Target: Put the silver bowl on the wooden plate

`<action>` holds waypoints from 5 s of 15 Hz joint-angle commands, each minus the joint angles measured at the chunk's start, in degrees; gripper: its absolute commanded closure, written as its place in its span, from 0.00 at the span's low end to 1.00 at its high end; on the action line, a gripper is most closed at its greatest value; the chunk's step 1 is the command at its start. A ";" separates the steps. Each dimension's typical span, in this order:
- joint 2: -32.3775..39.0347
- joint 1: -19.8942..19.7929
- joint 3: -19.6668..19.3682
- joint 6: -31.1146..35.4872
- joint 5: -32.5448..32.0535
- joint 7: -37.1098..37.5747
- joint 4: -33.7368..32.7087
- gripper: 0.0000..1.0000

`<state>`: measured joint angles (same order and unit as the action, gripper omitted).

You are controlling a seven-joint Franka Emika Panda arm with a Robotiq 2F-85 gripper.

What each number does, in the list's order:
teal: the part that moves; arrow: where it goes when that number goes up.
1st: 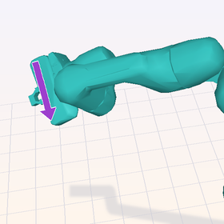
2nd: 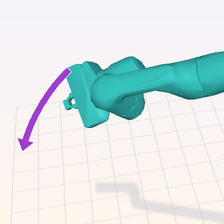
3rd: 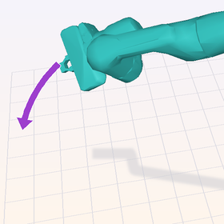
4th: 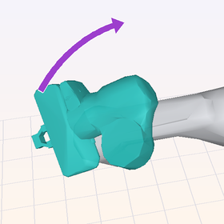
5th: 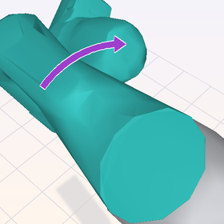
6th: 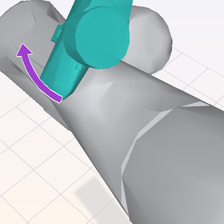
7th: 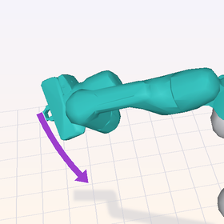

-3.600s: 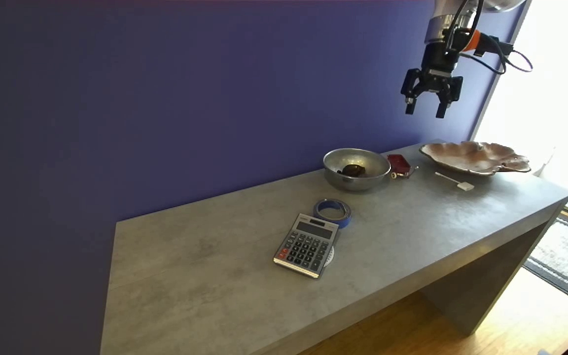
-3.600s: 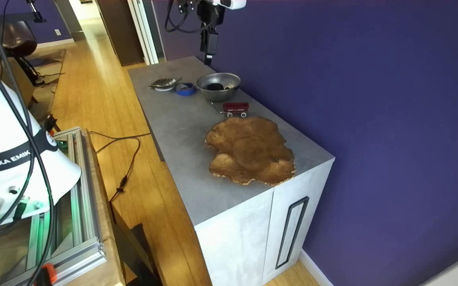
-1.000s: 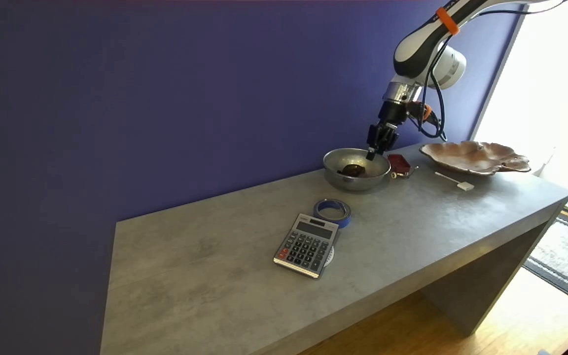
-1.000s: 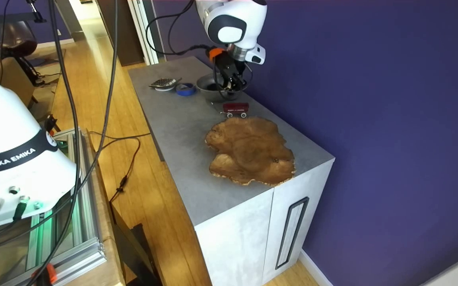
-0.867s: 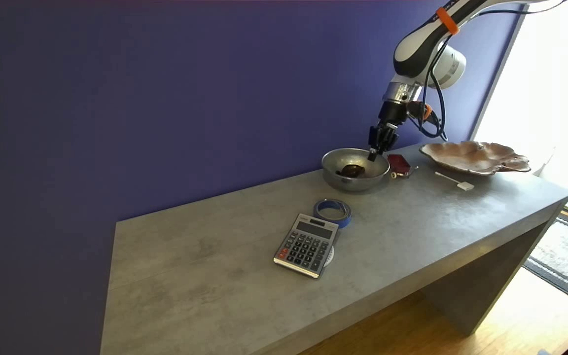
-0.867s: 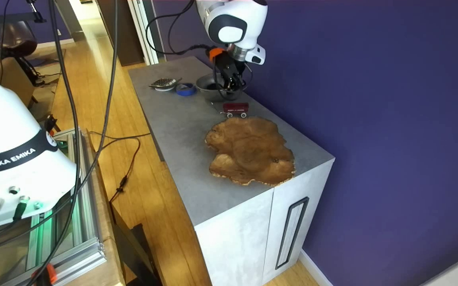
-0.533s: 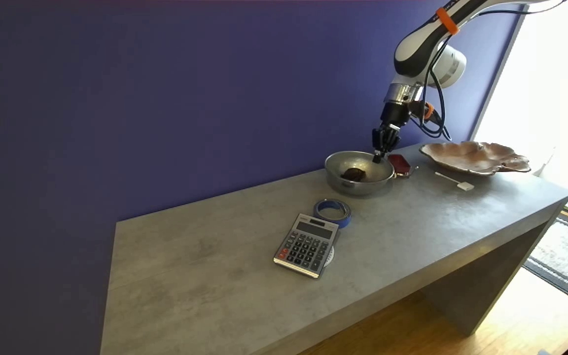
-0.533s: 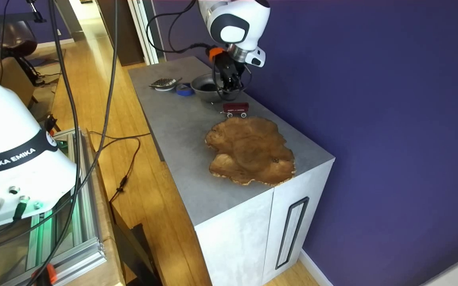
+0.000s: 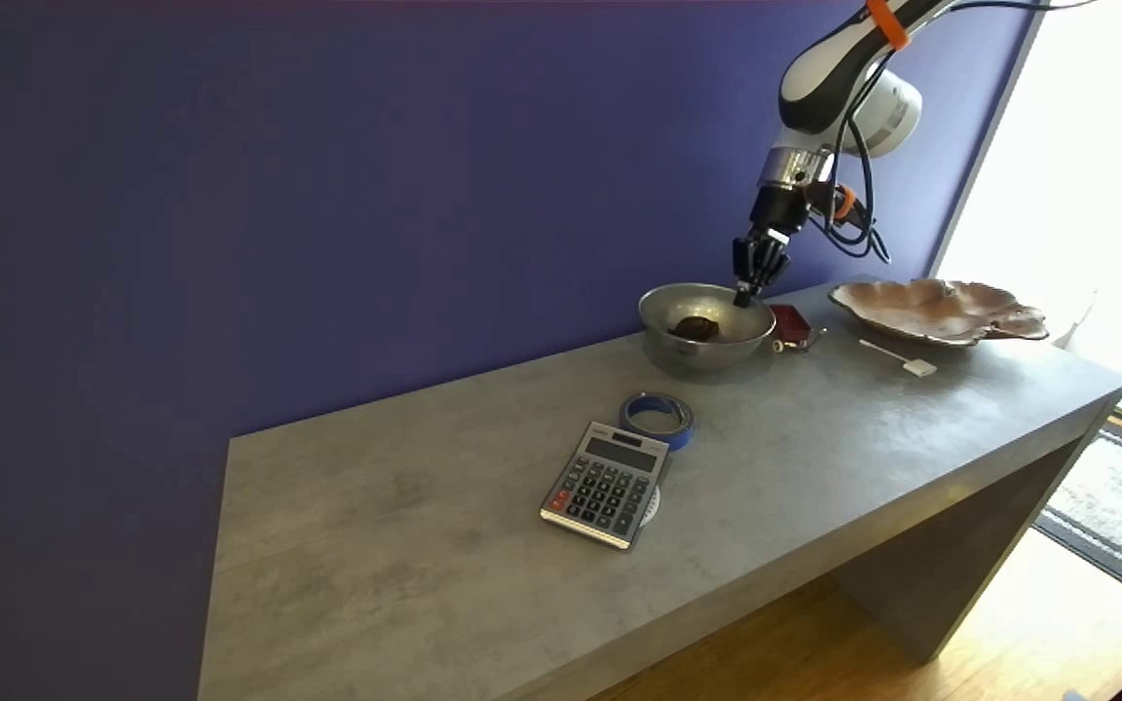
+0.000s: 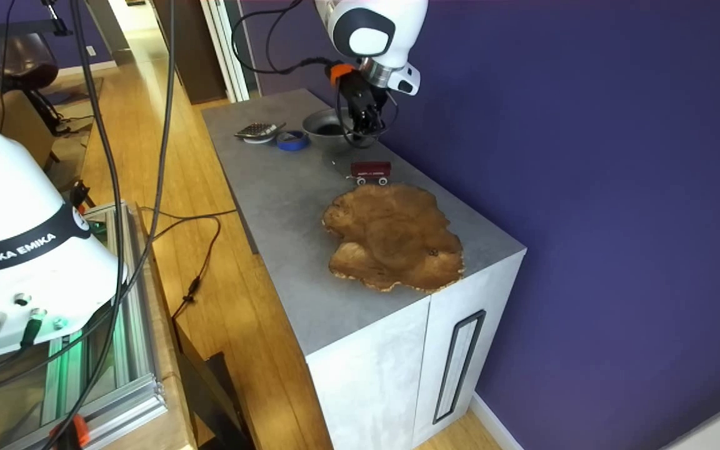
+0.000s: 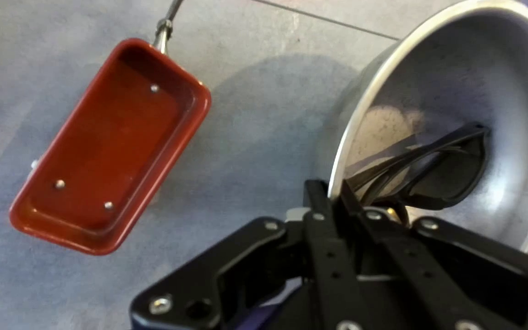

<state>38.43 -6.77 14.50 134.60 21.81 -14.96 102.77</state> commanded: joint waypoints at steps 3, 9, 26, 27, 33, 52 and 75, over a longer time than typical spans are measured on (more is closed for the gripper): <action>-10.82 3.14 -1.11 -1.08 0.46 4.56 7.99 0.98; -21.90 4.70 -0.30 5.79 10.95 12.09 26.19 0.98; -41.24 -3.05 3.00 21.32 54.25 -7.65 53.87 0.98; -43.64 -2.99 2.69 22.09 58.82 -10.25 55.65 0.98; -47.37 -3.49 2.35 27.88 57.53 -4.70 56.04 0.98; -38.01 -11.34 -7.49 28.66 83.25 -15.40 55.82 0.98; -31.66 -8.93 -6.69 38.14 102.80 -20.73 49.35 0.31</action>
<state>5.76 -15.66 7.70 171.67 125.46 -36.85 153.20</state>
